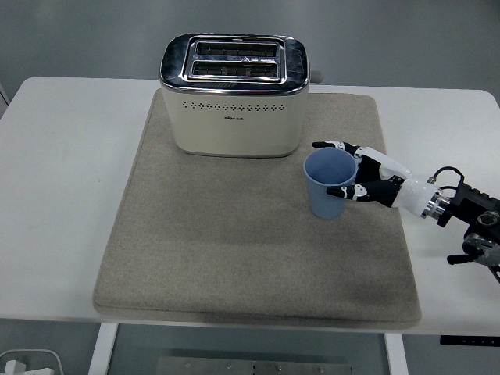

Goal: Put the water cup in front of the bread machine

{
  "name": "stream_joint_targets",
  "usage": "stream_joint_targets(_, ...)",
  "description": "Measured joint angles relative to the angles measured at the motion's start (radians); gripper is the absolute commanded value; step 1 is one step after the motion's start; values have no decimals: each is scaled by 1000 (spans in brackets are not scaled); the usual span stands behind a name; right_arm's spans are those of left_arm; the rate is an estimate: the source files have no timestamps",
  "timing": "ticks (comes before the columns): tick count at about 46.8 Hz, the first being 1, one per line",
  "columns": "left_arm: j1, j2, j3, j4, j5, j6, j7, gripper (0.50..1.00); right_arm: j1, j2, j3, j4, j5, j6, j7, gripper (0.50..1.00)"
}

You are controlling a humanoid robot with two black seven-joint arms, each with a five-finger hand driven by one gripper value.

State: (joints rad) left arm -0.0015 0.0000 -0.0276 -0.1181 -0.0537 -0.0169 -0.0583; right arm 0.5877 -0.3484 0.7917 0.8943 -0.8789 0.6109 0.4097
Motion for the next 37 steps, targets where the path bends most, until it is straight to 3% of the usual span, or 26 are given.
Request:
stream_joint_targets(15, 0, 0, 0, 0, 0, 0, 1, 1000, 27, 23, 3, 1, 6, 0, 2, 768)
stream_joint_targets(37, 0, 0, 0, 0, 0, 0, 0, 1000, 93, 136, -41, 1, -1, 0, -8, 768)
